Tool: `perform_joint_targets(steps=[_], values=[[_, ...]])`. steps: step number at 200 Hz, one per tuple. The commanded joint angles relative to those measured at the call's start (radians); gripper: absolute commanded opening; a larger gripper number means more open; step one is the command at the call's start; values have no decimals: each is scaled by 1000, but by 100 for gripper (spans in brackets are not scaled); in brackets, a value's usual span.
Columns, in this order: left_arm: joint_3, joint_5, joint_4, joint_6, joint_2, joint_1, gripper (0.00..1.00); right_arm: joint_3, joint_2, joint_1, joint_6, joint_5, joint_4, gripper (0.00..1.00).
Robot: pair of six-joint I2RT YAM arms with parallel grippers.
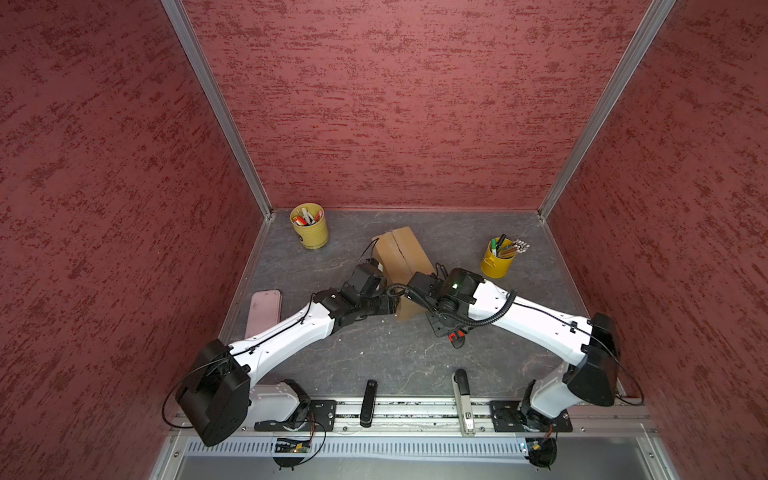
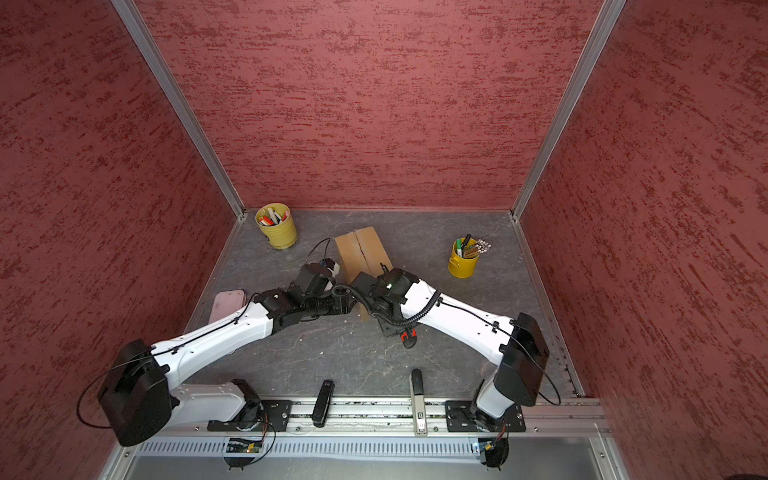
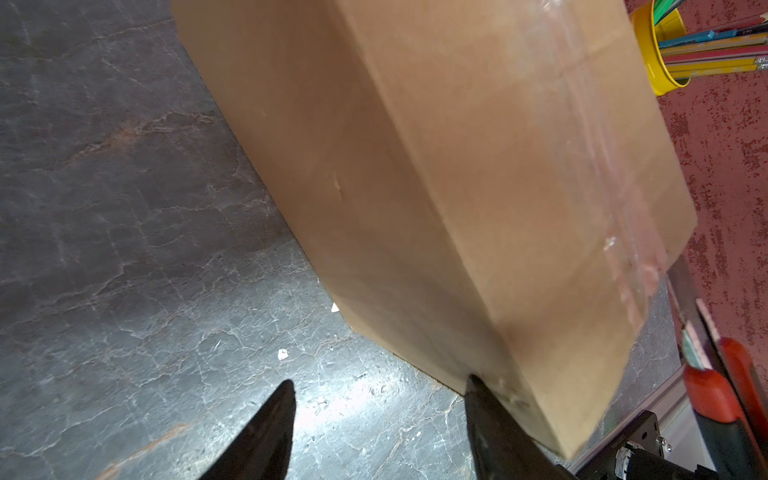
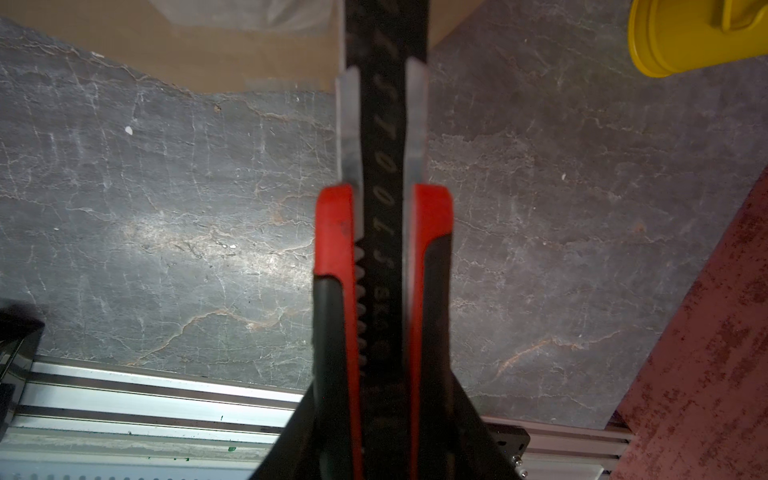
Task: Unpack the express box
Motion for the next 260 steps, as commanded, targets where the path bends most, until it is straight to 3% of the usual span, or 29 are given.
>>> perform_joint_targets(steps=[1,98,147,178,260], values=[[48,54,120,-1,15,-35,65,49,15,37,-56,-73,93,0],[48,28,98,8,-1,-23,66,32,7,37,-47,-56,72,0],[45,25,66,27,-47,71,81,17,3,37,-41,-64,54,0],[63,42,68,49,-36,139,82,12,2,36,-49,-71,57,0],[66,70,55,77,-27,197,80,10,14,35,-37,-65,71,0]])
